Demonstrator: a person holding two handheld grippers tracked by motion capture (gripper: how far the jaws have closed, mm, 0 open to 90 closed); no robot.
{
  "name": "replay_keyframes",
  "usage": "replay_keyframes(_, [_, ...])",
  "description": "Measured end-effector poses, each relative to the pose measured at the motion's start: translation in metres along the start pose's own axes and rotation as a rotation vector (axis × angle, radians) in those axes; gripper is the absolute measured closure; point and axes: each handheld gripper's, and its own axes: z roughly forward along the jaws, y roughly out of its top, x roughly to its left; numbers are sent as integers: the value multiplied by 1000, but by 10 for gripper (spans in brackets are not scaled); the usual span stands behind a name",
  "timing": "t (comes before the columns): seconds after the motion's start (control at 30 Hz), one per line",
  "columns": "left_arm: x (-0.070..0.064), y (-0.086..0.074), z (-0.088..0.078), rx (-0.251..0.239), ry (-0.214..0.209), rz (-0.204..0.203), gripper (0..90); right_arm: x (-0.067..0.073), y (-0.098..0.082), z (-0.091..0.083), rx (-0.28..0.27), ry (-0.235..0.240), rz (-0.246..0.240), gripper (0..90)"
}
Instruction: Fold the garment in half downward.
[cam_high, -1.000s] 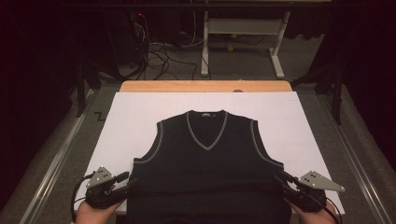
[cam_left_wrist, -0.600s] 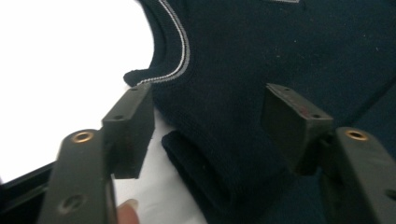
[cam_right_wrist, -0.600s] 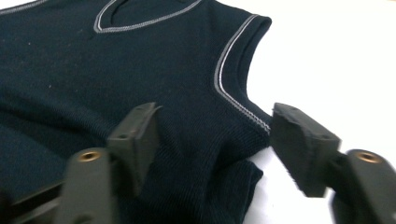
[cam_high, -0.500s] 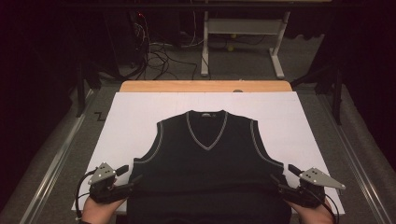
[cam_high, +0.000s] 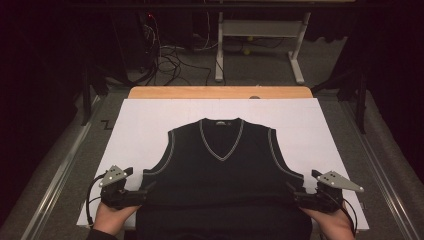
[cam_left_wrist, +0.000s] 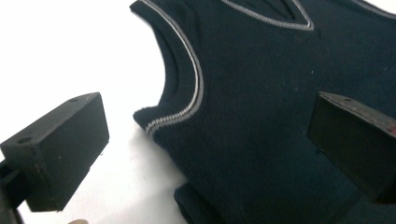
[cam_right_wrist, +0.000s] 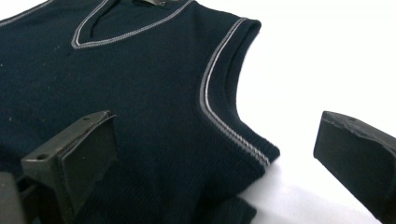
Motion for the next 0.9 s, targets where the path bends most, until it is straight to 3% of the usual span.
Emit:
replay_keyframes(0.2, [5,14,3,3,17,18,0,-5,16,9,3,-11,-20,1])
replay_keyframes(0.43, [9,46,9,-28,12,15,0,-11,44,25,-21,-19,-19,1])
replay_keyframes(0.73, [11,88,33,-52,3,36,0,-15,73,50,-8,-24,-22,2])
replay_keyframes(0.9, [13,106,49,-68,-1,6,0,-19,81,65,-6,-24,-25,2])
